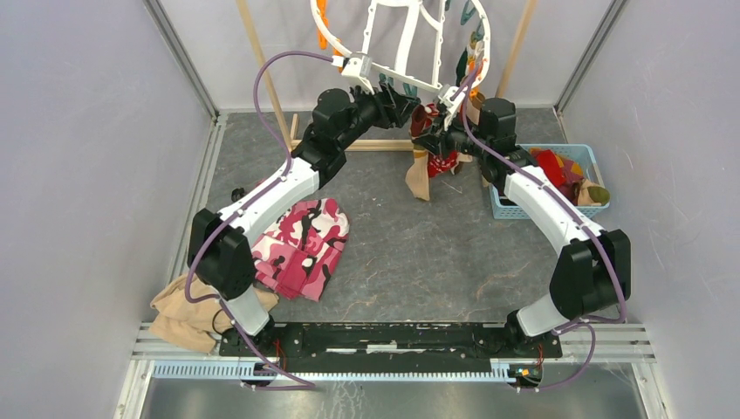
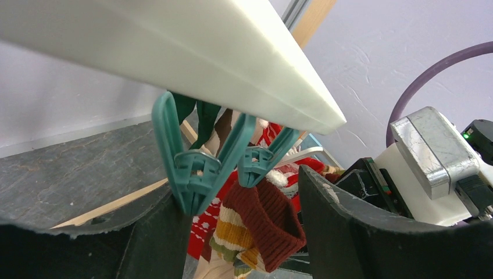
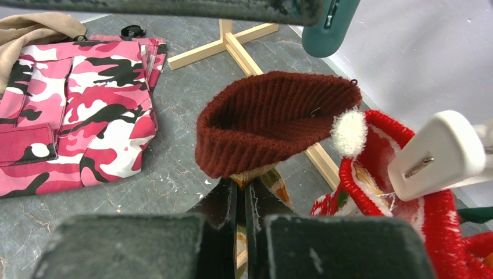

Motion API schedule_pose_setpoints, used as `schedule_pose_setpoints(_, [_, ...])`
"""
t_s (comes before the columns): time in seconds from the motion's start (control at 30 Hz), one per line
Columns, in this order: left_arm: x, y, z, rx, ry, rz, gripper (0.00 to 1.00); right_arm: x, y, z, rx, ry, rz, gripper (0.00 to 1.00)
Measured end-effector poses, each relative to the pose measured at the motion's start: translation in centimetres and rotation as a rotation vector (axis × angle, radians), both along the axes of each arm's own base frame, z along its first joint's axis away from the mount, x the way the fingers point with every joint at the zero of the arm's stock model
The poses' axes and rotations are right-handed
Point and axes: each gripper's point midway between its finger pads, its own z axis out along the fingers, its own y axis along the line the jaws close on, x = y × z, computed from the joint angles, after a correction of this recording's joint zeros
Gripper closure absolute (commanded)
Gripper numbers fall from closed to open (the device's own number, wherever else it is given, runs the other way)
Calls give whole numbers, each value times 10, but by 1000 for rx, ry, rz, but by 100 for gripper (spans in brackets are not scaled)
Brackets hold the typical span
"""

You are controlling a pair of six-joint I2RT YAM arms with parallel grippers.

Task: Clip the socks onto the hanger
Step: Open the clamp at the hanger.

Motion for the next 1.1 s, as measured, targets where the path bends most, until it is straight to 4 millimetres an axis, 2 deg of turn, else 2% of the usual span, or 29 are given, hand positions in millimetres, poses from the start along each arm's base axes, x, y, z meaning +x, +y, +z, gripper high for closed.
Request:
schedule_pose_setpoints(0.23, [3,-2,5,-7,-18,-1,31,0,1,-1,2,6,5,99])
schedule_pose_setpoints(0.37, [6,-2,10,-9,-43,7,34,0,1,-3,4,14,7,99])
schedule_pose_setpoints(0.47, [9,-3,6,0,-47,10,38,0,1,-4,6,19,7,99])
schedule_pose_setpoints(0.67, [13,-5,2,12,-61,13,38,0,2,-4,9,23,9,99])
schedule_pose_setpoints(0.9, [15,-6,10,-5,-100,14,38,0,2,-4,10,24,9,99])
schedule_pose_setpoints(1.1, [15,-6,17,-18,-130,16,45,1,1,-4,11,25,7,100])
